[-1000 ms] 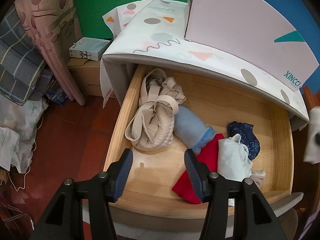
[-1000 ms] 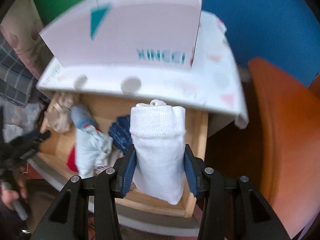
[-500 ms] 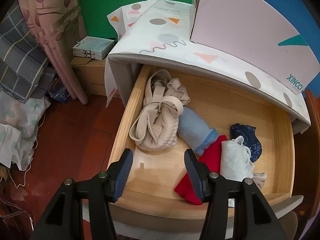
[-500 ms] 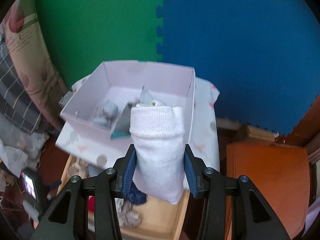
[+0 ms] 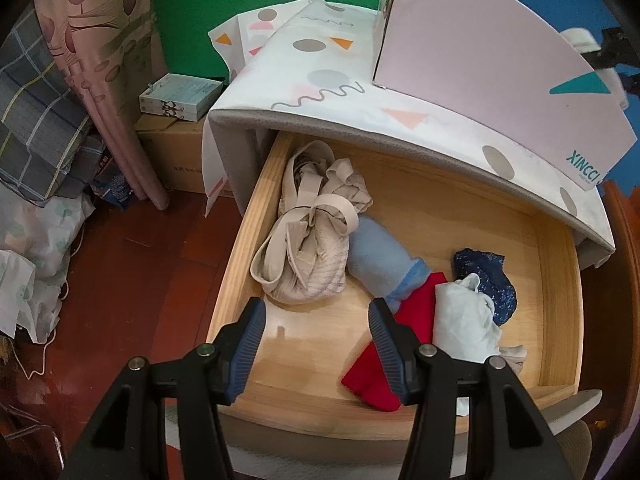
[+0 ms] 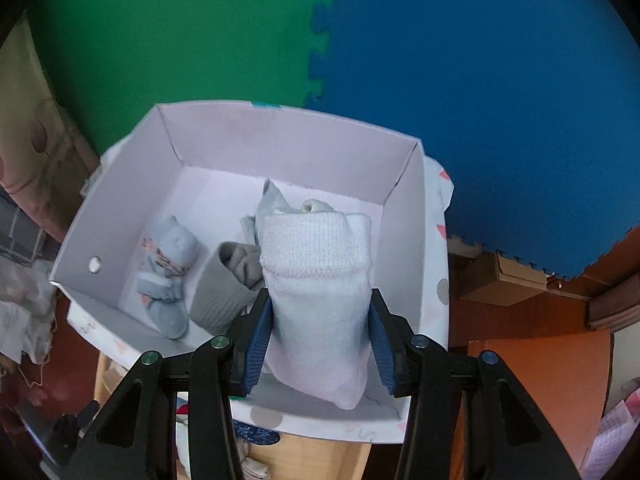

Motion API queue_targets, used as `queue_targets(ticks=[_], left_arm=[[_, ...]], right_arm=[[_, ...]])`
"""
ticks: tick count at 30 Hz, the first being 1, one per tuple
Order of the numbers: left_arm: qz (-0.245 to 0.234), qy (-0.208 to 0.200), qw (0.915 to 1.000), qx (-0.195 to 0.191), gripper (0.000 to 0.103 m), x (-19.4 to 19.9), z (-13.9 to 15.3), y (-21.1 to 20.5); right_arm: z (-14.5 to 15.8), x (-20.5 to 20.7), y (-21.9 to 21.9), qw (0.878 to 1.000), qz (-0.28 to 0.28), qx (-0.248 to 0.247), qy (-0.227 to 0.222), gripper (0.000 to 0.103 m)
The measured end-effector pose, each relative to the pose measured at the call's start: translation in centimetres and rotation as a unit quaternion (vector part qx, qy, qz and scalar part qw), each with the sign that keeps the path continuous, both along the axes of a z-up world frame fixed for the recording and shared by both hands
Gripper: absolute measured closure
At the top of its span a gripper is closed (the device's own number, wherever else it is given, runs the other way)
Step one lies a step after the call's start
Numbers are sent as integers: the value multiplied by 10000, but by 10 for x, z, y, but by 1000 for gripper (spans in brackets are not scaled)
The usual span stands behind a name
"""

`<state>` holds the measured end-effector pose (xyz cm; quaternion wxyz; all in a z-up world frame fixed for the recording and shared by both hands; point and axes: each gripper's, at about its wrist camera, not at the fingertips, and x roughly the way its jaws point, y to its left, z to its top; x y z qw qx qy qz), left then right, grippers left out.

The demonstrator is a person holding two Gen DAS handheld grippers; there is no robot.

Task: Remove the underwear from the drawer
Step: 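Lift the white sock with the right tool and release it into the white box, then move the right tool into the drawer and grasp the light-blue garment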

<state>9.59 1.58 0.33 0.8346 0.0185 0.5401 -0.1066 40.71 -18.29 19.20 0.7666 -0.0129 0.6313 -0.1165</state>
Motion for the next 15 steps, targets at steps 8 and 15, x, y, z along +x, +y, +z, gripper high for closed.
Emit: queue_targets(ticks=[8,15], left_arm=[[38,-1,10000,23,48,1,-1,-1],[42,14,10000,63,48,1,-2,0]], right_arm=[[-25,3,-3,9999,-17,25,135,55],[9,-13,-7,9994,-120,199,-241,44]])
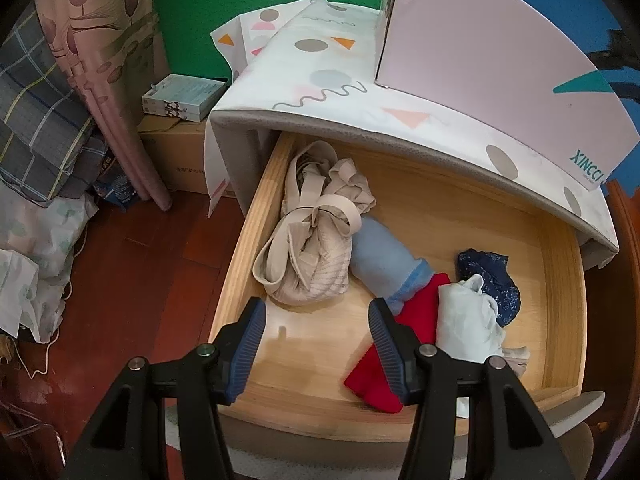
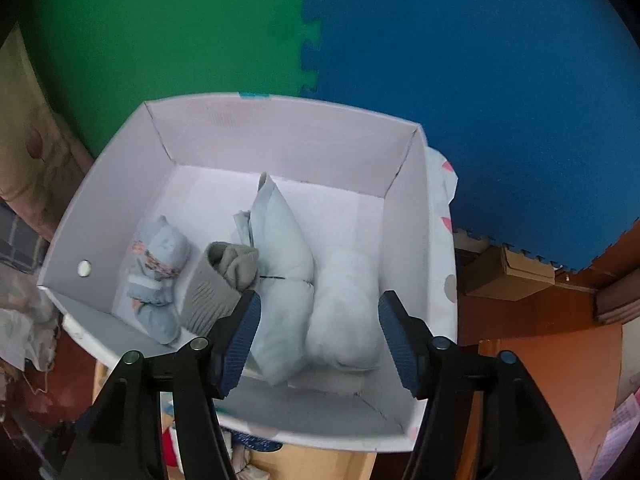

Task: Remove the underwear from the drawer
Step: 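Move the right tool into the drawer and grasp the light-blue garment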

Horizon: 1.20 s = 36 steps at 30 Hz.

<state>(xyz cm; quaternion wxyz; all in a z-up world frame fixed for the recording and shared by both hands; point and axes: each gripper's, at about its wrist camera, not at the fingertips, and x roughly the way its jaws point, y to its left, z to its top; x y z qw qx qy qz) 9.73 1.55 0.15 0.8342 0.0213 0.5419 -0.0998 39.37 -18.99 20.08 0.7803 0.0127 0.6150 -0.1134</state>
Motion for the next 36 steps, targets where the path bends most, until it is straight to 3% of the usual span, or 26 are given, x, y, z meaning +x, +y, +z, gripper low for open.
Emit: queue_targets(ticks=[5,9,14,19,23,29,36], left_arm=[[37,8,10000,-43,48,0,1,3],[43,11,10000,-51,48,0,1,3],[81,48,9999,-68,48,1,0,5],[99,73,9999,-59,48,0,-1,7],[98,80,9999,-59,48,1,-1,7],[83,90,9999,-110,48,2,-1,9],[71,103,9998,-162,48,2,-1,10]], right_arm=[[28,-42,20,9991,359,204,-51,44],[27,-83,40,9972,586,442,144,43],[-15,-125,66,9922,770,721,661,42],[-85,-155,98,9804,820,1138,1381,42],[-127,-162,123,9731,706,1412,1676,37],[-158,-156,155,9728,858,1183,1798,33],[-187,-154,164,9720,879,949,1962,31]])
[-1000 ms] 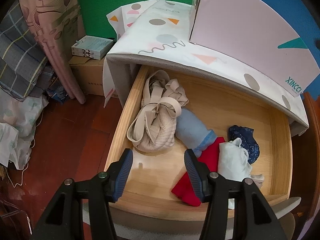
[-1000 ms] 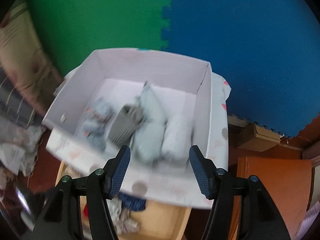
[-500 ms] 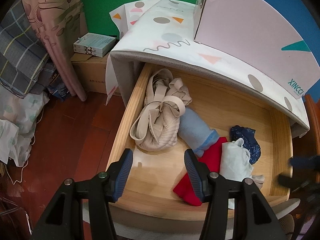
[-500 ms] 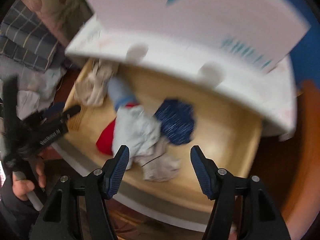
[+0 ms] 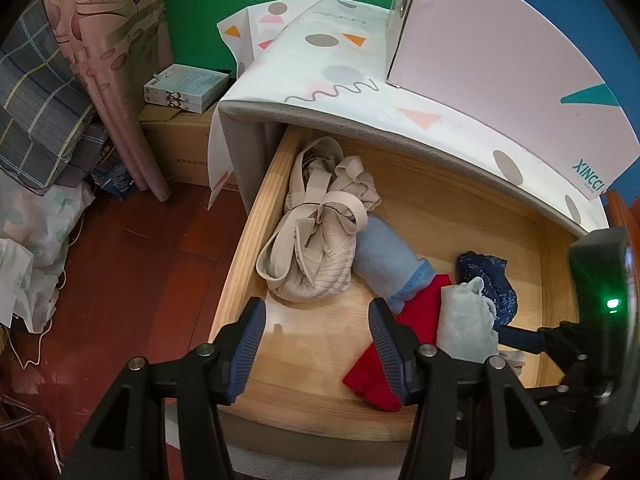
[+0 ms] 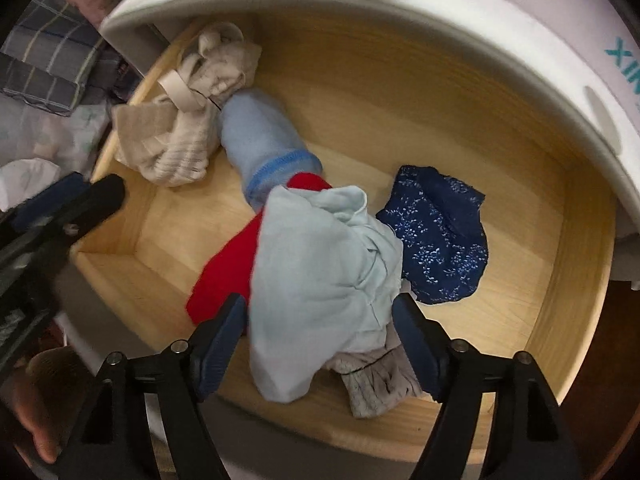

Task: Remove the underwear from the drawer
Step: 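Move the right tool into the drawer and grasp the light-blue garment, then reach the left tool into the drawer and grasp the red sock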

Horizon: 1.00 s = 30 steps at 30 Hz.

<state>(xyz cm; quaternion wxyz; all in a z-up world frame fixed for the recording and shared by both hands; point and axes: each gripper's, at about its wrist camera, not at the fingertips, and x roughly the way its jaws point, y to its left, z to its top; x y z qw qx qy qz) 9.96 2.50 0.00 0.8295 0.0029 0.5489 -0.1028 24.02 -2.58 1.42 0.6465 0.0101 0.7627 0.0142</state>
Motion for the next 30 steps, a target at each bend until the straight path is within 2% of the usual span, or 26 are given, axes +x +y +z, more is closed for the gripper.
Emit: queue_targets(ticks=[3,8,11,21,25,30], left_arm=[[-5,5,10000,-6,48,0,0,0],[-7,14,10000,-5,48,0,0,0],[-25,16,10000,10,48,0,0,0],[-195,199,9996,103,48,0,-8,-6],[-603,588,9961,270,48,2,-20,-20],[-1021,958,9896,322,48,1,-33,-34]], right_arm=[[-7,-2,-2,9998,-112,112,72,39],[-2,-3,-11,9996,-227,186,-9,56],[5,-5,-15,9996,-219,139,-126,60],[40,-6,-47,9978,-529,44,-400,63],[49,-13,-68,9974,-585,-218,-359,63],[41,-33,-98,9965,-678,-470,-96,63]])
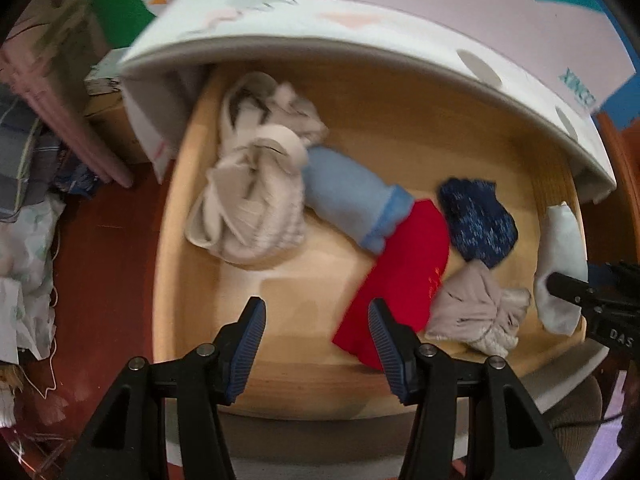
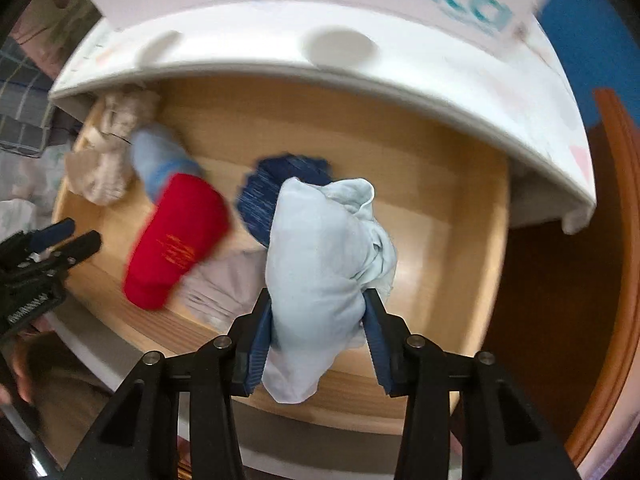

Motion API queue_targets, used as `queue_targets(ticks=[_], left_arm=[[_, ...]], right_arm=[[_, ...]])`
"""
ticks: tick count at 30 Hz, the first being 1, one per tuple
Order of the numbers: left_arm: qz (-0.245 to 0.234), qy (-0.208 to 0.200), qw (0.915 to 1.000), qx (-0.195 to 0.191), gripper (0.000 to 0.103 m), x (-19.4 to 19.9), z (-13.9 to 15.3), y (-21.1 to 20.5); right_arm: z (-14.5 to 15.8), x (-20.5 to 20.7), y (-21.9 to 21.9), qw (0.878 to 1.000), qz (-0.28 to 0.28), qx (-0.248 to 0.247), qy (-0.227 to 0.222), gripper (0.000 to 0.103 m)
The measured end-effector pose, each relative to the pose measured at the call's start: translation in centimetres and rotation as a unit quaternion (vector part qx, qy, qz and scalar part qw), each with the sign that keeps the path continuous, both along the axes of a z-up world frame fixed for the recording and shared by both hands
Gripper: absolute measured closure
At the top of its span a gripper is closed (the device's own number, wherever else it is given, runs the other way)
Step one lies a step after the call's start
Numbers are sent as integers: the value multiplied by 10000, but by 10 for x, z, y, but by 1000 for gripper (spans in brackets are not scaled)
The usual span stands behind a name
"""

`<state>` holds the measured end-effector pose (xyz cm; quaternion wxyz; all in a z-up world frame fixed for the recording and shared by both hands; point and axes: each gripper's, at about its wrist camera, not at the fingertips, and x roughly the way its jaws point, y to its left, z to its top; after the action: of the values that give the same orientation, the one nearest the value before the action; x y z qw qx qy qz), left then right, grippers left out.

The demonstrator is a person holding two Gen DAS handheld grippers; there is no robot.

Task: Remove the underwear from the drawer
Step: 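Reach the left tool into the drawer and grasp the red sock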

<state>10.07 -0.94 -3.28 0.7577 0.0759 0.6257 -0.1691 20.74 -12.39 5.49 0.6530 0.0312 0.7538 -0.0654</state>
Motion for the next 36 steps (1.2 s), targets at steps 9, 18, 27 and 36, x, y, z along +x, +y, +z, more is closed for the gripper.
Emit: queue_targets(ticks=[9,18,27,36], left_arm=[[-223,547,9982,-92,48,5,-17,-14],[-513,839,9952,-2,48,9,-36,-50],[-575,1029,9928,205,48,20,-58,-88],[-268,1217,9920,218,48,32,-70,-96]], right_arm=[[-32,-32,-17,9992,6,-100,378,63],[-42,-43,-28,9987,-151,52,478,63],[-57,-40,-31,9984,-163,73,534,63],[-62,-37,-42,9978,-236,158,594,63]])
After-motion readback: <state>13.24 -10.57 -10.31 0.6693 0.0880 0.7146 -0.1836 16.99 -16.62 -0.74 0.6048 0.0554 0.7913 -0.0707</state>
